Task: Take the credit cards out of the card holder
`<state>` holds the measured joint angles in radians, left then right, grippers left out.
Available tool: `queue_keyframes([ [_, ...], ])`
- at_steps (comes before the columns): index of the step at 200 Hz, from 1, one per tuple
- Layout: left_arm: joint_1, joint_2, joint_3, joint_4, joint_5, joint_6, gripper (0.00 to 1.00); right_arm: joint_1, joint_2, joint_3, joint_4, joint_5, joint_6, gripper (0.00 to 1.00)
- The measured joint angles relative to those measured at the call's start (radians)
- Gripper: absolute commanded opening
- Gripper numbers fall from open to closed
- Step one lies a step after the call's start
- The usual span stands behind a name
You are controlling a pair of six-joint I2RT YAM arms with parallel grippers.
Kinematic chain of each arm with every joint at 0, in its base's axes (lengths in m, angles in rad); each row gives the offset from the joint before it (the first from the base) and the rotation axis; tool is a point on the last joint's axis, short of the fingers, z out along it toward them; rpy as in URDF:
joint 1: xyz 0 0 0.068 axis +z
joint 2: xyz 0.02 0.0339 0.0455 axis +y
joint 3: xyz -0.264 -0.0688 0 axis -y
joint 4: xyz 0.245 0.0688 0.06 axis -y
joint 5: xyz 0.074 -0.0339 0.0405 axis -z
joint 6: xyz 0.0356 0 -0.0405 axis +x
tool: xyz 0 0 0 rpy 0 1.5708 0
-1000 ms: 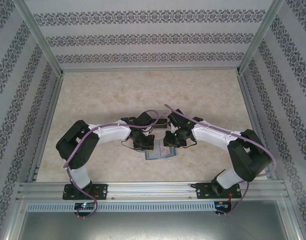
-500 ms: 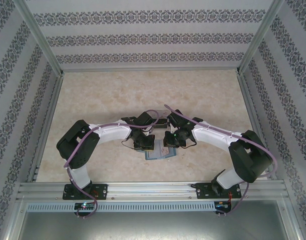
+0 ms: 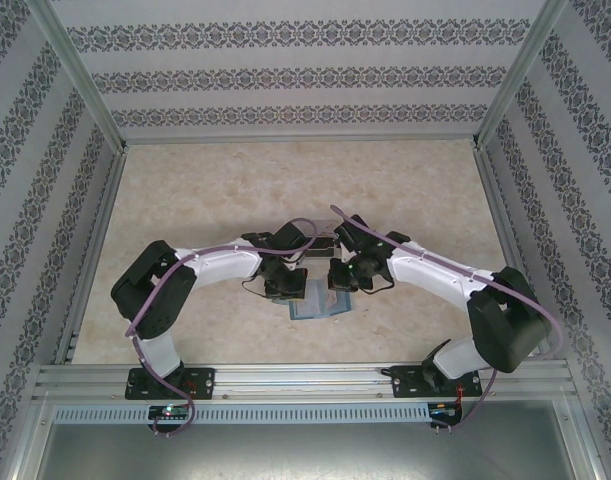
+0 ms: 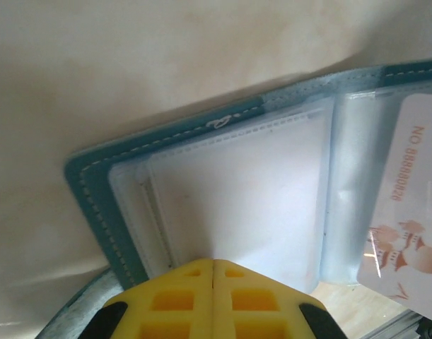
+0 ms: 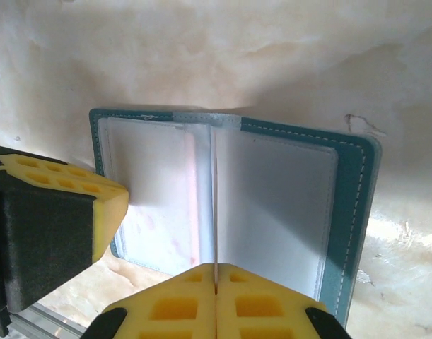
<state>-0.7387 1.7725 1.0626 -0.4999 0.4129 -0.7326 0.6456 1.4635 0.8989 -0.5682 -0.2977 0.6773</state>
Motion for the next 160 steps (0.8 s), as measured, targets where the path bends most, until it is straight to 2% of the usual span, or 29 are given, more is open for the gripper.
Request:
queue_keyframes([
  [29, 0.001, -0.037, 0.000, -0.013, -0.024, 0.000, 0.00, 0.000, -0.005, 0.029, -0.025, 0.011, -0.038, 0.06],
  [69, 0.011, -0.083, -0.032, -0.008, -0.034, 0.000, 0.00, -0.002, -0.008, 0.071, -0.041, 0.006, -0.197, 0.03],
  [103, 0.028, -0.126, -0.082, 0.004, -0.035, -0.001, 0.00, -0.002, -0.006, 0.116, -0.070, -0.032, -0.386, 0.02],
  [160, 0.052, -0.180, -0.142, 0.034, -0.052, -0.001, 0.00, -0.002, 0.006, 0.187, -0.163, -0.043, -0.796, 0.00],
])
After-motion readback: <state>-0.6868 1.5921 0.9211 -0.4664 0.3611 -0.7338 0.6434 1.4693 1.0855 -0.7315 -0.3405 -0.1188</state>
